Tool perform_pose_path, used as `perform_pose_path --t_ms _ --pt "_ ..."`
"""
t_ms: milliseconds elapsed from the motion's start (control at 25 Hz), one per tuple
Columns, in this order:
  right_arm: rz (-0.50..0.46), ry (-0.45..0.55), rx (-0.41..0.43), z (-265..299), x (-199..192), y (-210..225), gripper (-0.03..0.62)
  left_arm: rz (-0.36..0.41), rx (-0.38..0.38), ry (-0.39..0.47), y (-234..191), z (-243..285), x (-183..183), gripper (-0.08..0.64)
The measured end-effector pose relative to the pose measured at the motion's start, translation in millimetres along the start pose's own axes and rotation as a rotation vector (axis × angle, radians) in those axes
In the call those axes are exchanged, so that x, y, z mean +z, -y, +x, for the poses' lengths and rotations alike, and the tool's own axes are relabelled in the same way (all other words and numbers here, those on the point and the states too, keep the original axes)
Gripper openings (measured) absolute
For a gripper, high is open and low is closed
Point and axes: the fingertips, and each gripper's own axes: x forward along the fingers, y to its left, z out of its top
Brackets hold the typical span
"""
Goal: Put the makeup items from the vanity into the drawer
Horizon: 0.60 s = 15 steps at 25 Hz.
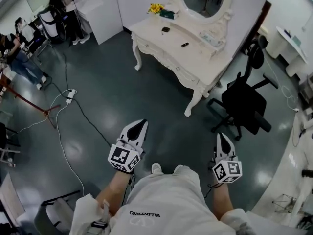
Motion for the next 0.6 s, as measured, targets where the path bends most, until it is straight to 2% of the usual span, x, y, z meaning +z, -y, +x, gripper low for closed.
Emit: perform_pose_path --t_ms 280,600 --pt "0.013 -0.019 0.007 12.0 -12.4 -10.5 0.011 -0.011 -0.020 -0.031 -6.9 3.8 -13.0 0.002" --pt "0.029 -0.013 0.031 63.2 -6.1 11.5 0.011 -0.003 -0.025 -0.040 -16.5 51.9 -15.0 0.002"
